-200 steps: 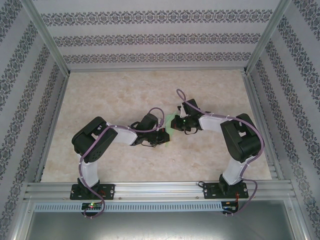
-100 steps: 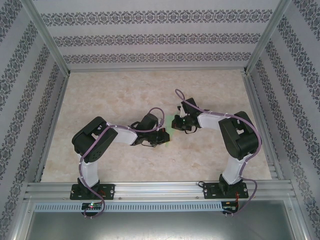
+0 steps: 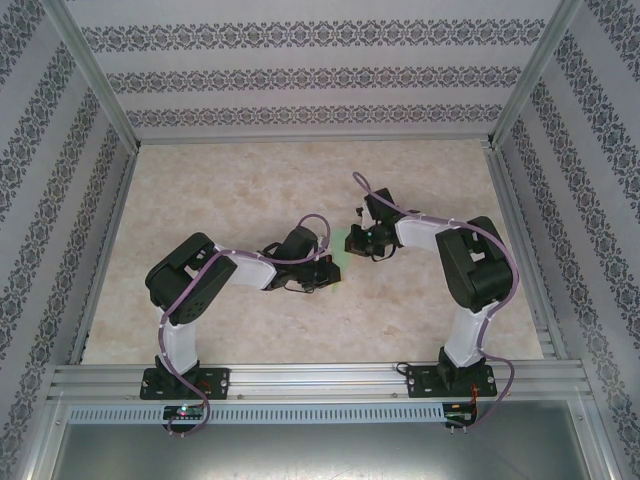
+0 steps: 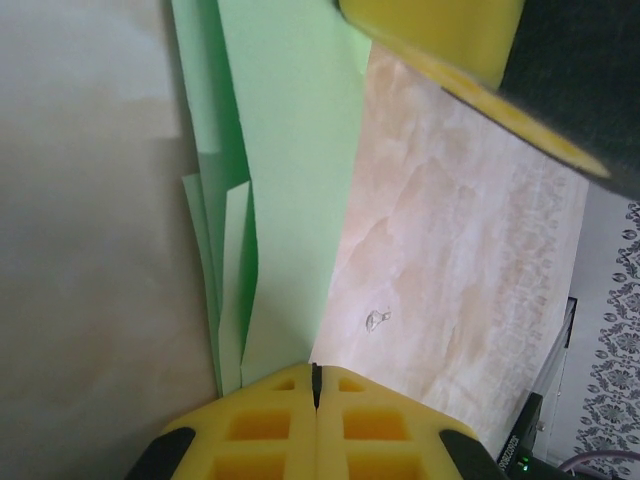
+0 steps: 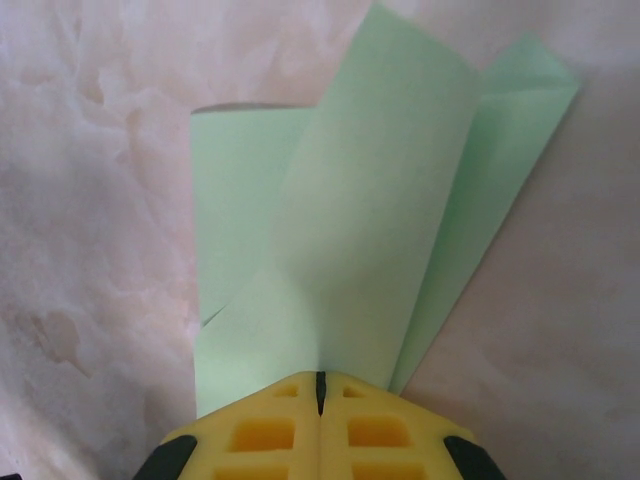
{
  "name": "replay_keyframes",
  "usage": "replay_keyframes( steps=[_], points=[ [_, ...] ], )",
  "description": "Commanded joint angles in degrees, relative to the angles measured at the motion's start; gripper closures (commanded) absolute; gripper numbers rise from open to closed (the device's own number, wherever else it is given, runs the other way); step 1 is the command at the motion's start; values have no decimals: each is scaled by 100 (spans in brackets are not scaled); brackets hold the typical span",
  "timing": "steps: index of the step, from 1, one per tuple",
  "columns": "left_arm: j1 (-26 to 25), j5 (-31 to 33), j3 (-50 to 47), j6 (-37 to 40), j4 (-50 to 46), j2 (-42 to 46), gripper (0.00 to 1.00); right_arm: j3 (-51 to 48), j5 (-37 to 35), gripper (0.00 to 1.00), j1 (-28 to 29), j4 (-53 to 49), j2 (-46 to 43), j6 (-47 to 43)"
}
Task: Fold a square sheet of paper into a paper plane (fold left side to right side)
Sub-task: Fold the wing for the fifth time at the center of the table.
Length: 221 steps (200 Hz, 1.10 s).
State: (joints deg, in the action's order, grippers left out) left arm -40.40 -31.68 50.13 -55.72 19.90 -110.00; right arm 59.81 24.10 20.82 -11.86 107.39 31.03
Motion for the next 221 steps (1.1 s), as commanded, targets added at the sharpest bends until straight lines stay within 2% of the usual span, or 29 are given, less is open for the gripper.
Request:
replay_keyframes(
  steps=[1,113,177,200,221],
  points=[
    [-126,145,-104,74,-716,-297,100,260,-570,100,-258,-11,209,-185],
    [-126,128,-83,63,-715,-312,100,1133,-748,100,-717,-520,767,-433],
    [-126,85,-67,73,-691,-338,100,1798,-618,100,-1051,-638,1133,-557],
    [-126,89,-73,76,-672,-337,100,1754,-622,100,-1087,-605,950,-606],
    [-126,88,-69,79,-645,-330,100,1264,-462,100,-1072,-343,368,-554]
  ],
)
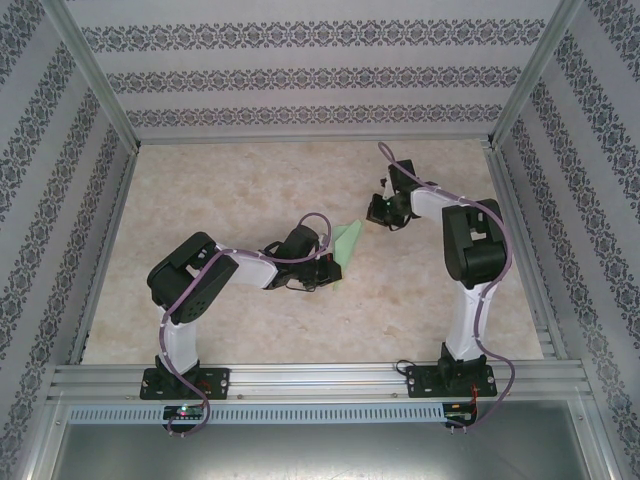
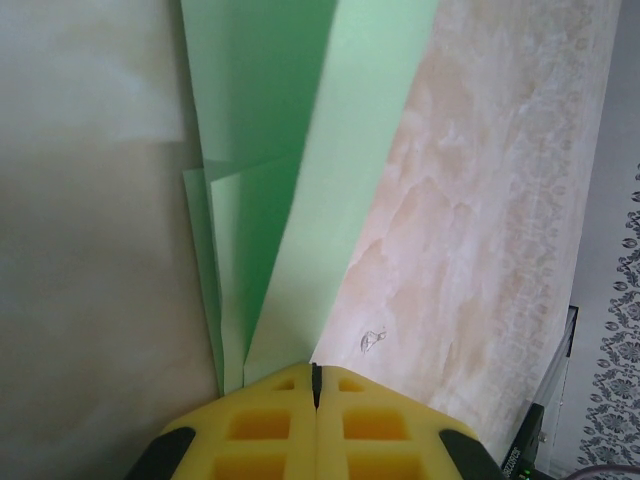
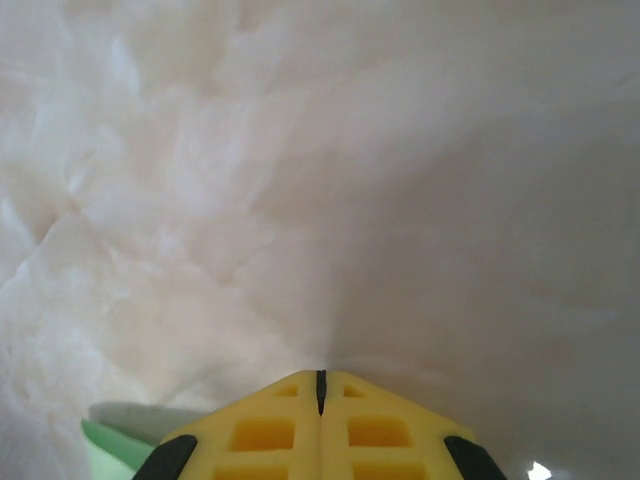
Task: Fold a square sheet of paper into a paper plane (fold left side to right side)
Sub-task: Fold the wing for the fifth time at the center of the table.
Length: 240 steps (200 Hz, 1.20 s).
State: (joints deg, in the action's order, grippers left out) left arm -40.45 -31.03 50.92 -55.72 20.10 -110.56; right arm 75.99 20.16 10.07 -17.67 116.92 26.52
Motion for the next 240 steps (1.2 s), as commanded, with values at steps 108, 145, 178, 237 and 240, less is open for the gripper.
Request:
replay_keyframes(
  steps=[108,145,178,237,240],
  points=[
    [-139,73,-179,79,-647,-204,100,-2373,1088,100,1007,1600,-1691,1009],
    [-146,93,-175,79,-661,-180,100,-2198,1094,100,1120,1556,-1295,1013],
    [-139,90,-194,79,-678,-157,100,-2197,773,100,1124,1331,-1127,894],
    [-130,-293,-293,9,-221,337,99,-2079,392,100,1126,797,-902,681],
    [-130,-309,-278,1,-221,382,98,-2078,390,100,1129,793,-895,687]
  ],
)
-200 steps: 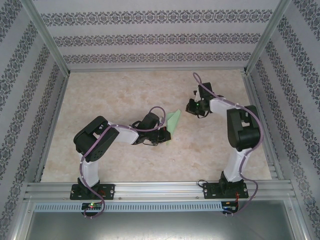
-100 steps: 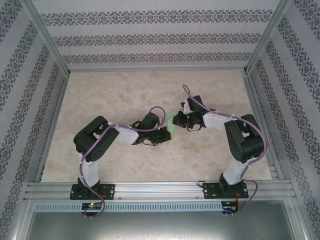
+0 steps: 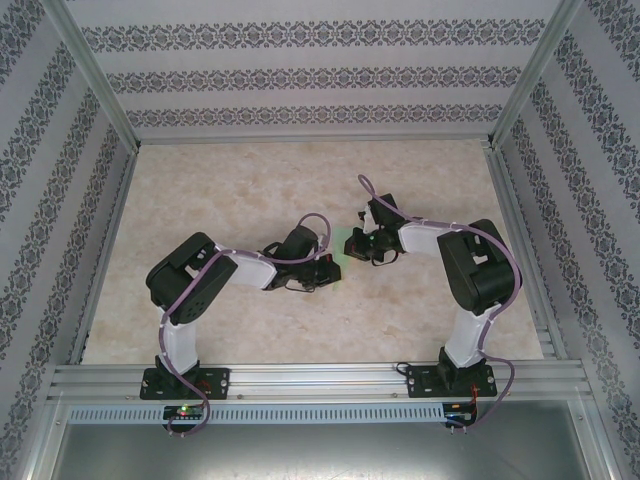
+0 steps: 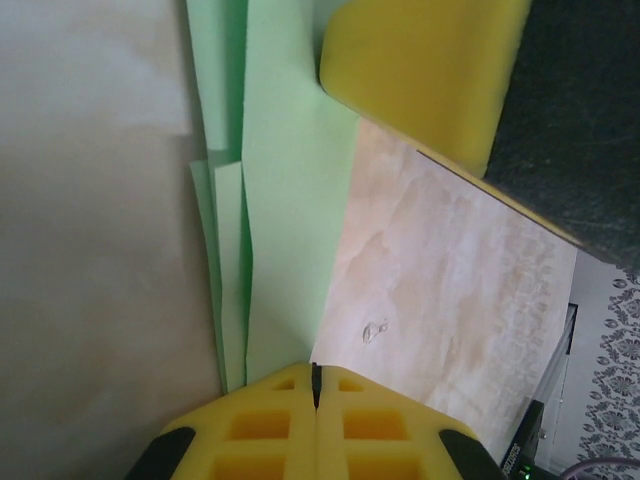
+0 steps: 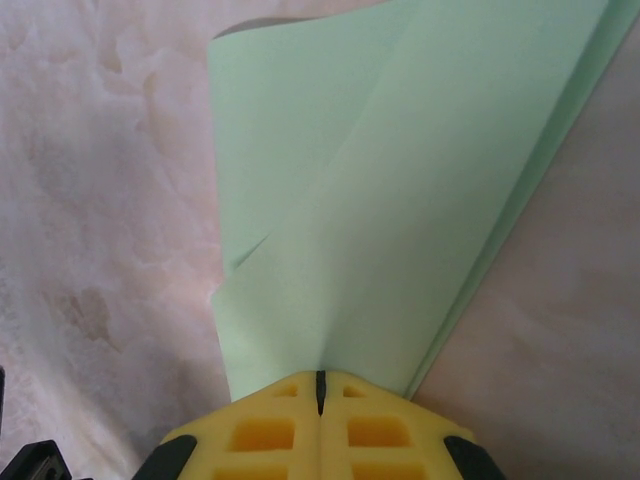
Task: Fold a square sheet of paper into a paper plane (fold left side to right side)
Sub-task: Fold the wing for the fifth time at the center of the table.
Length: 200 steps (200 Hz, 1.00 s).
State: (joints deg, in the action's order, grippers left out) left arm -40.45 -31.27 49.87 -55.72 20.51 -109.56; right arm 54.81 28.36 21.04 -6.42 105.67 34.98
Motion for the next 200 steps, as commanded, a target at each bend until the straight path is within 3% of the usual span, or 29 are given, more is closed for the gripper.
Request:
replay_keyframes(
  steps=[1,40,101,200],
  points=[
    [-130,-289,-163,1,-260,293,98,39,-424,100,32,-329,233,-159],
    [-121,-351,69,56,-515,565,98,61,-430,100,47,-368,210,-180],
    [-161,-617,119,-54,-522,270,98,83,-445,100,51,-431,234,-221],
    [-191,-334,-266,-313,-475,93,98,153,-586,100,61,-639,206,-326]
  ],
)
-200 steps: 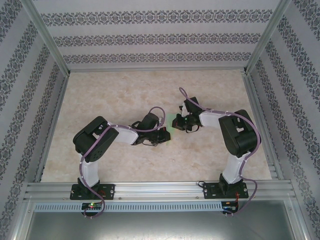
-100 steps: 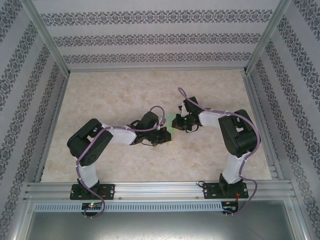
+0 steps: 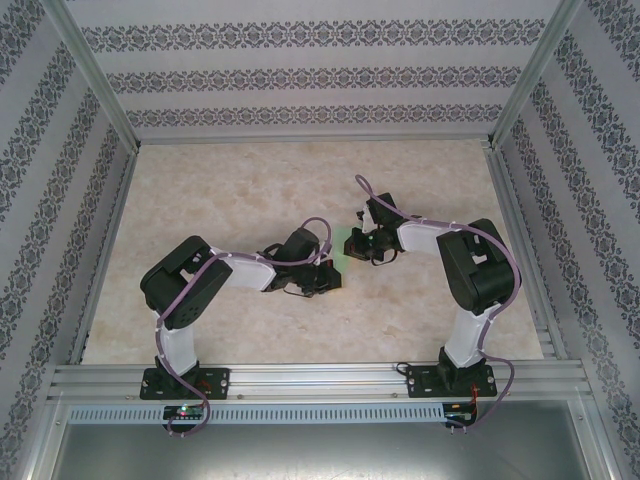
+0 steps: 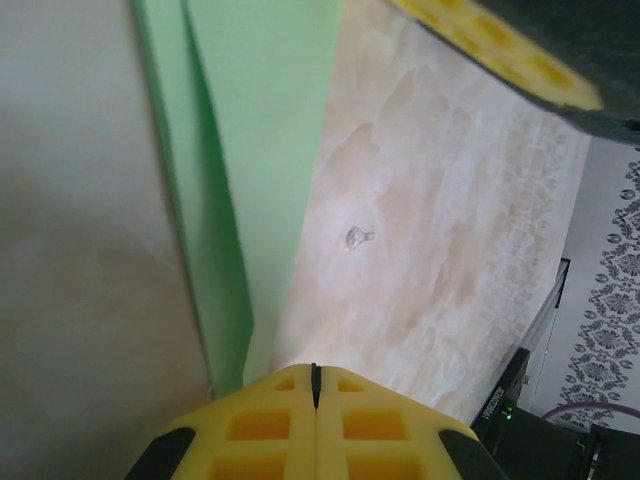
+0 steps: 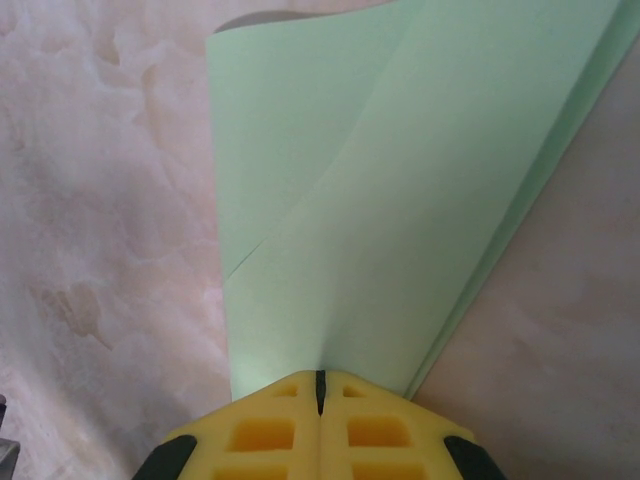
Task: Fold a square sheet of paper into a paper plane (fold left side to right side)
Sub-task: Fold the wing for the fifth time at the center of the table.
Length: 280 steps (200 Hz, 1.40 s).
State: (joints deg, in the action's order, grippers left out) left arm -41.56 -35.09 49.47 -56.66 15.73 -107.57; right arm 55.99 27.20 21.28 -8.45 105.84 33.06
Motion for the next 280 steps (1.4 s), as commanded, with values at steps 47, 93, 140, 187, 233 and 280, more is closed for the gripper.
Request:
replay_keyframes(
  steps=[47,93,140,187,233,280],
  points=[
    [-115,-3,-499,-434,147,-89,98,88,-510,100,34,-513,208,-156],
    [-115,-6,-663,-333,202,627,98,90,-506,100,49,-508,200,-149],
    [60,-99,41,65,-469,553,96,90,-502,100,61,-483,199,-133],
    [121,-9,504,249,-590,-2,95,68,-479,100,91,-476,171,-122],
    [193,240,214,61,-244,-176,94,48,-457,100,123,-447,165,-123],
    [193,149,-36,-147,-28,-510,95,-12,-224,100,135,-140,-170,-100]
  ],
)
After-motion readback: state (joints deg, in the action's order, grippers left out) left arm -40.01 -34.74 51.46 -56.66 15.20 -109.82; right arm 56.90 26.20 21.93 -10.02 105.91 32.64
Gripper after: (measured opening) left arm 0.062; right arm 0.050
